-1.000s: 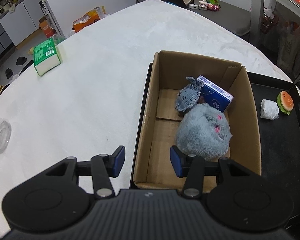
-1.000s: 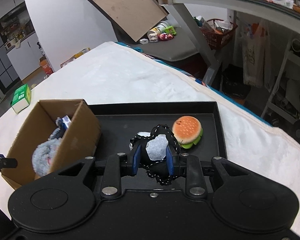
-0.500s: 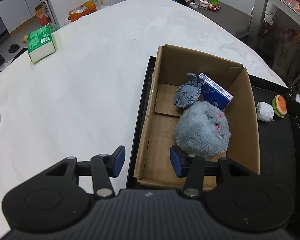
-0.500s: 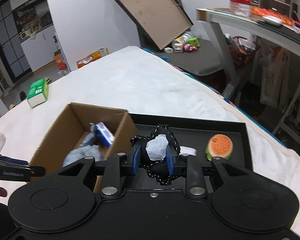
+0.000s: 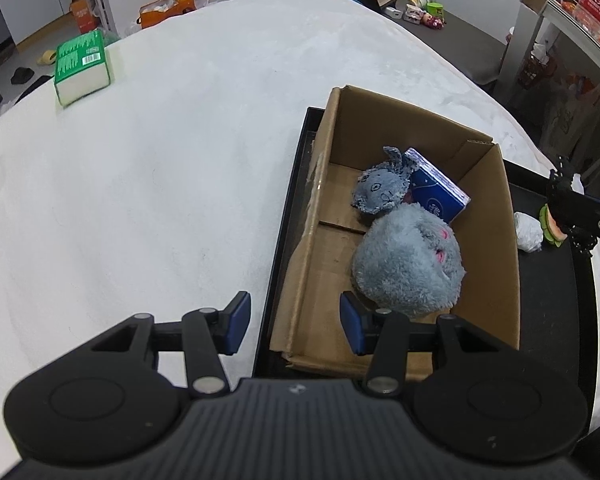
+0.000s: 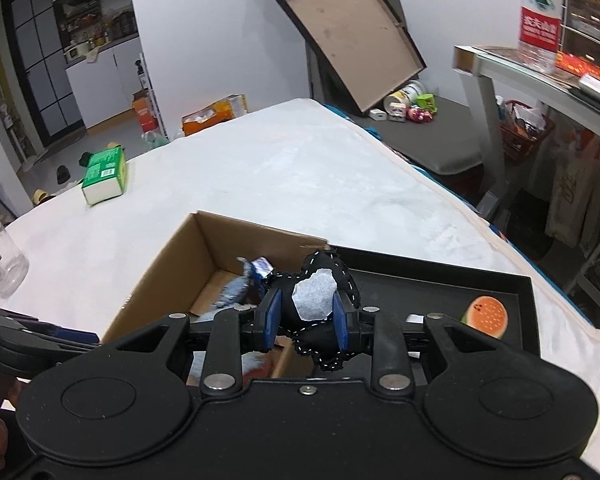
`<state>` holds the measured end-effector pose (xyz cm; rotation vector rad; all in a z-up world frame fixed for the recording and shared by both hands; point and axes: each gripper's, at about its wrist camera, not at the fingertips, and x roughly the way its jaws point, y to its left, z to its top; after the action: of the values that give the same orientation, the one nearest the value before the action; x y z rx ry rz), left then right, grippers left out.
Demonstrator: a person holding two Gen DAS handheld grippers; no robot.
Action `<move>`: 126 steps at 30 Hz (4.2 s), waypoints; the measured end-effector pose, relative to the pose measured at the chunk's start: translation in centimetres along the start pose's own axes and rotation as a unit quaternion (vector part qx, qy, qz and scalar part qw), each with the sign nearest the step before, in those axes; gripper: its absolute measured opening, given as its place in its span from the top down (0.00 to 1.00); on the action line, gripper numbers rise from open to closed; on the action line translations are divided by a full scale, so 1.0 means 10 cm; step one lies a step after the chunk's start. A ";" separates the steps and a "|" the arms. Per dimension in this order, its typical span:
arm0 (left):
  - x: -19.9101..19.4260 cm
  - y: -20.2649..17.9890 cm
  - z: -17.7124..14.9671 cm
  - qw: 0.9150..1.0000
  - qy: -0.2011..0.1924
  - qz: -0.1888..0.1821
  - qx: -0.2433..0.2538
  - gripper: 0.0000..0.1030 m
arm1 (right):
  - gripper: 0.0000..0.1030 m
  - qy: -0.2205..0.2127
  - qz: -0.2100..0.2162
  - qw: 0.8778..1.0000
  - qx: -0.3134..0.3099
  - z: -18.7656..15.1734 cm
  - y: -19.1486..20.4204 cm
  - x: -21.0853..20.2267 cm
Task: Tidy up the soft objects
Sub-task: 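Carry the beaded pouch into the box and release it with the right gripper, then move the right tool over the tray to the burger plush, then grasp the burger plush with the right gripper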
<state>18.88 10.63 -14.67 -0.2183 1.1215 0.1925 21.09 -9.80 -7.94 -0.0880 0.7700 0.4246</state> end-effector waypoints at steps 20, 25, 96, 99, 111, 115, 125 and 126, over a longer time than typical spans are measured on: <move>0.13 0.20 0.00 0.998 0.032 -0.030 -0.036 0.84 | 0.72 0.014 0.030 0.999 -0.039 0.17 0.60 0.21; 0.12 0.22 -0.01 0.998 0.031 -0.034 -0.036 0.84 | 0.70 0.004 0.040 0.998 -0.046 0.28 0.71 0.24; 0.08 -0.79 0.00 0.979 -0.003 0.145 0.142 0.54 | 0.12 0.030 -0.025 0.987 0.158 -0.46 -1.47 0.38; 0.10 -0.82 0.00 0.977 -0.001 0.154 0.147 0.54 | 0.12 0.033 -0.030 0.986 0.163 -0.46 -1.55 0.44; 0.19 -0.94 0.00 0.968 0.006 0.181 0.171 0.52 | 0.16 0.062 -0.061 0.981 0.173 -0.43 -1.80 0.81; 0.21 -0.95 0.01 0.967 0.008 0.185 0.173 0.51 | 0.17 0.072 -0.068 0.980 0.174 -0.43 -1.83 0.90; 0.21 -0.96 0.01 0.967 0.009 0.186 0.173 0.50 | 0.57 0.108 -0.067 0.980 0.152 -0.46 -1.85 1.07; 0.21 -0.96 0.01 0.968 0.009 0.185 0.172 0.50 | 0.65 0.114 -0.064 0.979 0.157 -0.47 -1.86 1.08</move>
<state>22.38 1.48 -15.77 0.3030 1.1872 0.3220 32.34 -24.19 -20.20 0.1119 1.0423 0.1666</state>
